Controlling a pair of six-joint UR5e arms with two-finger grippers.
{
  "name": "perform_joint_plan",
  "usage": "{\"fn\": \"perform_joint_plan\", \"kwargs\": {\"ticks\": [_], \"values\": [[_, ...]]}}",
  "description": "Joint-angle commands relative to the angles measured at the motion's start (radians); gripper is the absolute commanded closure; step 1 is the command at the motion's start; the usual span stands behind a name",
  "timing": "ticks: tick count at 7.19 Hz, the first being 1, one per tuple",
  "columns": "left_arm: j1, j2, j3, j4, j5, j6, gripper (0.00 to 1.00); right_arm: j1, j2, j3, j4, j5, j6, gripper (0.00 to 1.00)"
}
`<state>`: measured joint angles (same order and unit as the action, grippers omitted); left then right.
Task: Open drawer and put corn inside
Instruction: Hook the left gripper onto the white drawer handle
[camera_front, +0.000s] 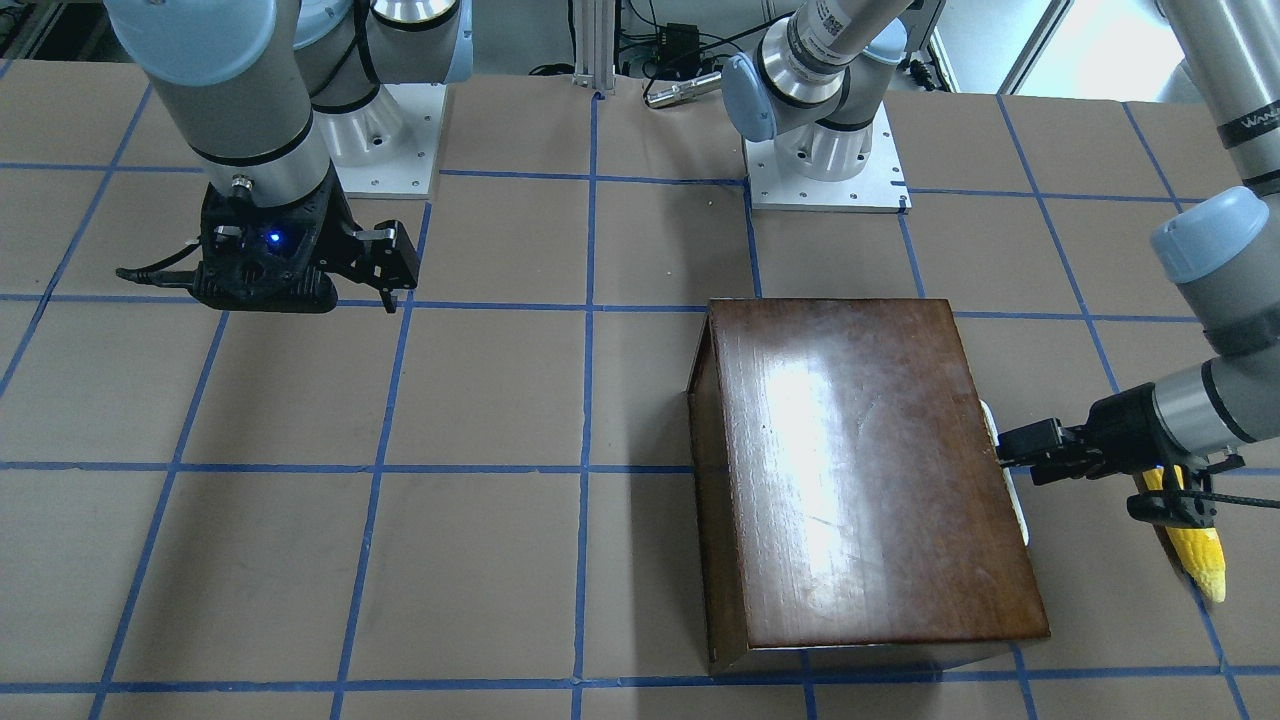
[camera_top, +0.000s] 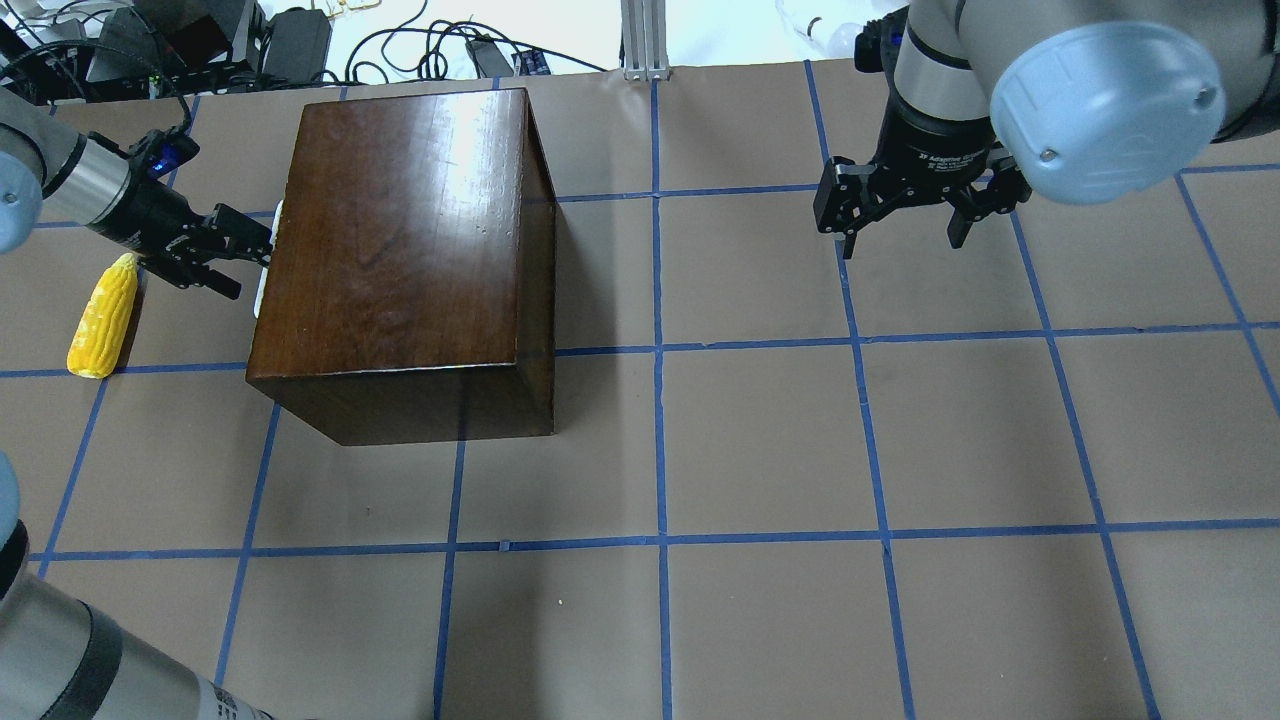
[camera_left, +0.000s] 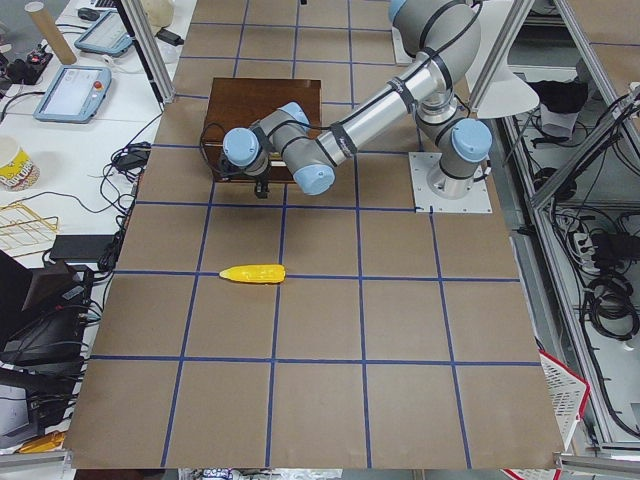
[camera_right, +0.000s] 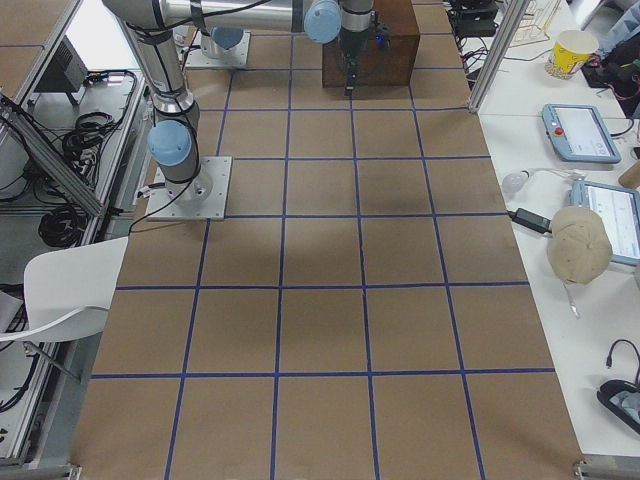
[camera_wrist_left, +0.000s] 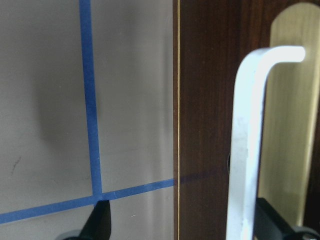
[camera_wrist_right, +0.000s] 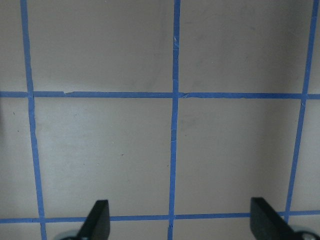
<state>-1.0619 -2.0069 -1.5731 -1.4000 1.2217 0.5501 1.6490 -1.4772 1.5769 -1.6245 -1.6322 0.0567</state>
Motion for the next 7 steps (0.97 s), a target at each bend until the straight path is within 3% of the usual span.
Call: {"fn": "perform_joint_plan", "kwargs": {"ticks": [1,7], "values": [[0.005,-0.012,0.008,0.006,0.005,0.022,0.0,0.0,0.0,0.0,-0.002,0.0,0.0,0.0],[0.051,-0.026,0.033,0.01,0.053,0.057,0.0,0.0,0.0,0.0,0.0,0.0,0.0,0.0]]}}
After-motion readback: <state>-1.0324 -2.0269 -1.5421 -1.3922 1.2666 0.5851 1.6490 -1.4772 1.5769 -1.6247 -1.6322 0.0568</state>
